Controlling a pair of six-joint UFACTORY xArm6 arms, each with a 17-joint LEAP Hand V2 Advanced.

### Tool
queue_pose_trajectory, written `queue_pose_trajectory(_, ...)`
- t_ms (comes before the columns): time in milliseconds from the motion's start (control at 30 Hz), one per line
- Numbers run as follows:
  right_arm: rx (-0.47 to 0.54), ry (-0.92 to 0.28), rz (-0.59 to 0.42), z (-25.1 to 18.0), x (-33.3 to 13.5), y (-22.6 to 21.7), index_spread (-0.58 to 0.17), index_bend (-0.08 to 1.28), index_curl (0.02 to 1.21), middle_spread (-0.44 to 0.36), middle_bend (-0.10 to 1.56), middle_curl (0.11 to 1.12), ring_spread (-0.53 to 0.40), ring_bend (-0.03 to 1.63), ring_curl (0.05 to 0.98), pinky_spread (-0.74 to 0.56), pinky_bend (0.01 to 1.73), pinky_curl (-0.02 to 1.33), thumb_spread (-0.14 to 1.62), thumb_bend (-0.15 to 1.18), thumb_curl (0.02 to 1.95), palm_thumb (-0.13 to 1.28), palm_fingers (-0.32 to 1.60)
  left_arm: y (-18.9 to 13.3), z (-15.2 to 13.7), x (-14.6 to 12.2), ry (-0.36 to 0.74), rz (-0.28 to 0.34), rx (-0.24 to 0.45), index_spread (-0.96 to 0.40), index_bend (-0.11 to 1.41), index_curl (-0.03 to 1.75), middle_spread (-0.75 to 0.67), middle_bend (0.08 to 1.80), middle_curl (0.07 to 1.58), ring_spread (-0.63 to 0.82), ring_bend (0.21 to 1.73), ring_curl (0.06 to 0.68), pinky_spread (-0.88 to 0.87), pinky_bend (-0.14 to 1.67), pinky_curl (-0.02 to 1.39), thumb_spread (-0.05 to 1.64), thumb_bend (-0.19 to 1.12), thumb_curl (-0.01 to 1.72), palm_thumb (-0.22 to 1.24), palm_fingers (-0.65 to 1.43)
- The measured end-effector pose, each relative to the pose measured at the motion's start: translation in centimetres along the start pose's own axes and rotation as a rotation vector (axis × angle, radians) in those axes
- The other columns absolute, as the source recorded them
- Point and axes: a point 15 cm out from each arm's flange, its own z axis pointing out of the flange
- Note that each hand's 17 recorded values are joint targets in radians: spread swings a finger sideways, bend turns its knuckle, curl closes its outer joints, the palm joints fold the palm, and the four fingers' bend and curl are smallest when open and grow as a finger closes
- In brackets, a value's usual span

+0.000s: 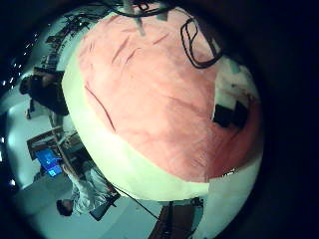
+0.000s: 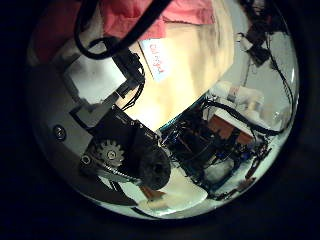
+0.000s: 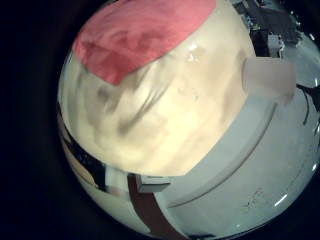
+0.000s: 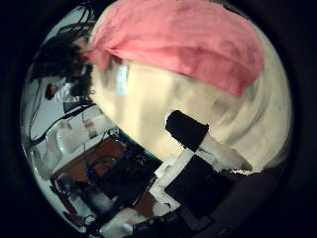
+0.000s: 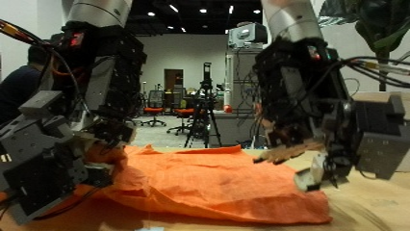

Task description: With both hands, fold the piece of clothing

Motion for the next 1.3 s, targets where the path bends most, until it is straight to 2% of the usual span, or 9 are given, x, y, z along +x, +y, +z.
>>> queue_pose_trajectory(333, -0.035, -0.004, 0.005, 3.2, 0.1, -1.7, -0.274, 0.20, 0.33, -0.119, 0.31, 0.39, -0.072, 0.46, 0.282, 0.03, 0.20, 0.24, 1.02, -0.02, 0.29, 0.54, 0.49, -0.1, -1.5, -0.5, -0.002, -0.008, -0.001, -0.77, 0.37, 1.25, -0.56, 0.93, 1.06, -0.43, 1.38, 0.538, -0.59, 1.28, 0.59, 0.93, -0.02, 0.68, 0.86, 1.05)
queue_pose_trajectory(467, -0.043, 0.019, 0.007, 3.4, 0.7, -1.6, -0.294, 0.21, 0.35, -0.144, 0.37, 0.42, -0.161, 0.56, 0.299, -0.09, 0.22, 0.22, 1.02, -0.01, 0.31, 0.61, 0.75, 0.1, -1.7, -0.5, 0.001, -0.008, -0.009, -0.77, 0.33, 1.29, -0.57, 0.92, 1.07, -0.43, 1.37, 0.536, -0.59, 1.27, 0.58, 0.93, -0.02, 0.69, 0.86, 1.06)
queue_pose_trajectory(600, -0.031, 0.031, 0.018, 3.2, 1.2, -1.7, -0.337, 0.23, 0.37, -0.204, 0.45, 0.46, -0.256, 0.68, 0.343, -0.36, 0.40, 0.25, 1.03, 0.00, 0.32, 0.68, 1.18, 0.4, -1.9, -0.5, 0.001, -0.006, -0.018, -0.78, 0.31, 1.33, -0.57, 0.91, 1.08, -0.44, 1.37, 0.535, -0.59, 1.27, 0.58, 0.93, -0.02, 0.69, 0.86, 1.07)
queue_pose_trajectory(633, -0.013, 0.035, 0.019, 2.9, 1.3, -2.0, -0.354, 0.27, 0.41, -0.221, 0.51, 0.50, -0.282, 0.74, 0.383, -0.43, 0.47, 0.29, 1.04, 0.00, 0.32, 0.70, 1.26, 0.5, -2.0, -0.5, 0.002, -0.003, -0.020, -0.78, 0.30, 1.34, -0.58, 0.91, 1.08, -0.44, 1.37, 0.535, -0.59, 1.27, 0.58, 0.93, -0.02, 0.69, 0.86, 1.07)
queue_pose_trajectory(700, 0.016, 0.043, 0.019, 2.2, 1.4, -2.4, -0.366, 0.37, 0.46, -0.225, 0.63, 0.54, -0.288, 0.80, 0.414, -0.47, 0.55, 0.33, 1.06, 0.02, 0.33, 0.77, 1.41, 0.7, -2.2, -0.5, 0.005, 0.005, -0.027, -0.78, 0.29, 1.36, -0.58, 0.91, 1.09, -0.44, 1.37, 0.534, -0.60, 1.27, 0.58, 0.93, -0.02, 0.69, 0.86, 1.07)
queue_pose_trajectory(733, 0.028, 0.048, 0.019, 1.8, 1.4, -2.4, -0.366, 0.48, 0.51, -0.223, 0.71, 0.58, -0.282, 0.86, 0.448, -0.47, 0.67, 0.38, 1.09, 0.04, 0.34, 0.82, 1.47, 0.9, -2.2, -0.4, 0.008, 0.010, -0.035, -0.78, 0.29, 1.37, -0.58, 0.90, 1.09, -0.44, 1.37, 0.534, -0.60, 1.27, 0.58, 0.93, -0.02, 0.69, 0.86, 1.07)
queue_pose_trajectory(967, 0.024, 0.048, 0.024, -0.3, 1.4, -0.5, -0.348, 0.82, 0.70, -0.197, 1.03, 0.73, -0.266, 1.14, 0.580, -0.41, 1.04, 0.57, 1.24, 0.11, 0.39, 0.99, 1.28, 2.8, -3.2, -0.1, 0.042, 0.072, -0.121, -0.77, 0.25, 1.42, -0.59, 0.89, 1.10, -0.44, 1.36, 0.533, -0.60, 1.26, 0.58, 0.93, -0.02, 0.69, 0.86, 1.08)
queue_pose_trajectory(1133, -0.080, 0.023, 0.034, -1.8, 0.6, 4.3, -0.330, 0.93, 0.77, -0.187, 1.13, 0.78, -0.255, 1.24, 0.638, -0.36, 1.15, 0.65, 1.29, 0.12, 0.42, 1.03, 1.17, 4.3, -4.3, 0.7, 0.097, 0.116, -0.163, -0.76, 0.22, 1.44, -0.59, 0.88, 1.11, -0.44, 1.35, 0.530, -0.60, 1.26, 0.57, 0.93, -0.02, 0.69, 0.85, 1.08)
queue_pose_trajectory(1300, -0.073, 0.024, 0.051, -5.3, 0.2, 7.8, -0.312, 0.99, 0.82, -0.179, 1.19, 0.82, -0.245, 1.30, 0.672, -0.32, 1.20, 0.72, 1.31, 0.10, 0.45, 1.04, 1.11, 5.7, -6.2, 0.9, 0.119, 0.129, -0.184, -0.75, 0.20, 1.46, -0.60, 0.86, 1.11, -0.44, 1.35, 0.529, -0.60, 1.26, 0.57, 0.93, -0.02, 0.69, 0.85, 1.09)
